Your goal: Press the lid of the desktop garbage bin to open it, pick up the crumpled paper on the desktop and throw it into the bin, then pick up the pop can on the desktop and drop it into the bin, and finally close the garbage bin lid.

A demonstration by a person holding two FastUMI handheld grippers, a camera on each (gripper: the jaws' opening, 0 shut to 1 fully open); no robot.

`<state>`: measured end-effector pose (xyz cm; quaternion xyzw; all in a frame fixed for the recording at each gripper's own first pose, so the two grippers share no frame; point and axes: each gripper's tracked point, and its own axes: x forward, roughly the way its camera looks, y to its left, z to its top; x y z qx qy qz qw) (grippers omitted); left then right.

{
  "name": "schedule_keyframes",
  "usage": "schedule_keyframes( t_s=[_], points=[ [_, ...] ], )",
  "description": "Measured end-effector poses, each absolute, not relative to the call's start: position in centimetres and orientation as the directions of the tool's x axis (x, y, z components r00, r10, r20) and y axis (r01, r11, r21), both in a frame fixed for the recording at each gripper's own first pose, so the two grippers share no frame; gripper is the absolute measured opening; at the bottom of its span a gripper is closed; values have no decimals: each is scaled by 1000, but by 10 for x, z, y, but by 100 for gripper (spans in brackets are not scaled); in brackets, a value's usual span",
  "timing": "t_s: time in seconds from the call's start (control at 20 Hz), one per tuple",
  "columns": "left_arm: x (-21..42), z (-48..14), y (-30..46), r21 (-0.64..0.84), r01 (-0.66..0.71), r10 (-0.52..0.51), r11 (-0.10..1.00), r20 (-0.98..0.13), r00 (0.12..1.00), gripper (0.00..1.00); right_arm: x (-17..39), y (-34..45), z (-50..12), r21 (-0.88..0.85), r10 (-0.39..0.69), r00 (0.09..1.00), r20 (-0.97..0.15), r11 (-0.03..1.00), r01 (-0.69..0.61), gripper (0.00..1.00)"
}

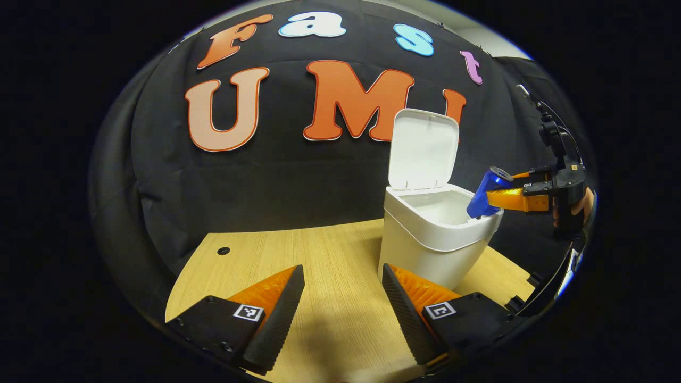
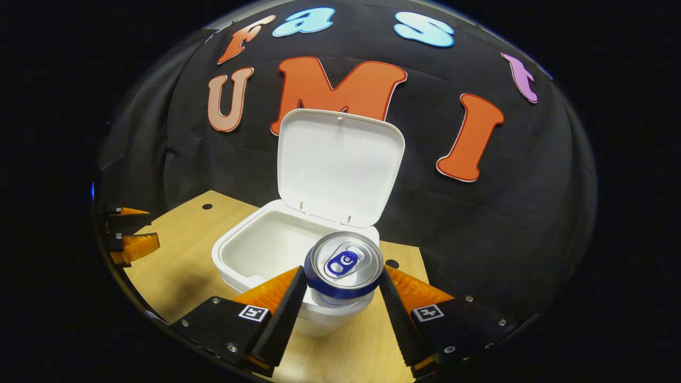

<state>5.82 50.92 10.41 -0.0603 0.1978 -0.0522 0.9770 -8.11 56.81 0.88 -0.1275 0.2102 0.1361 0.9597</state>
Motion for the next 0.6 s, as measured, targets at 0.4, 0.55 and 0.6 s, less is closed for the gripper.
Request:
schedule_keyframes(
  t_s=[0.4,0.55,0.6],
  points=[
    [53,104,523,-132,46,-93,990,-381,920,94,-67,571,32,-213,219,890,-399,922,-322,86],
    [50,105,529,-127,32,-78,991,-377,923,94,-53,575,59,-210,228,907,-353,926,-315,86],
    [49,105,534,-126,23,-69,992,-376,924,94,-49,577,68,-205,230,912,-339,929,-310,86]
  ],
)
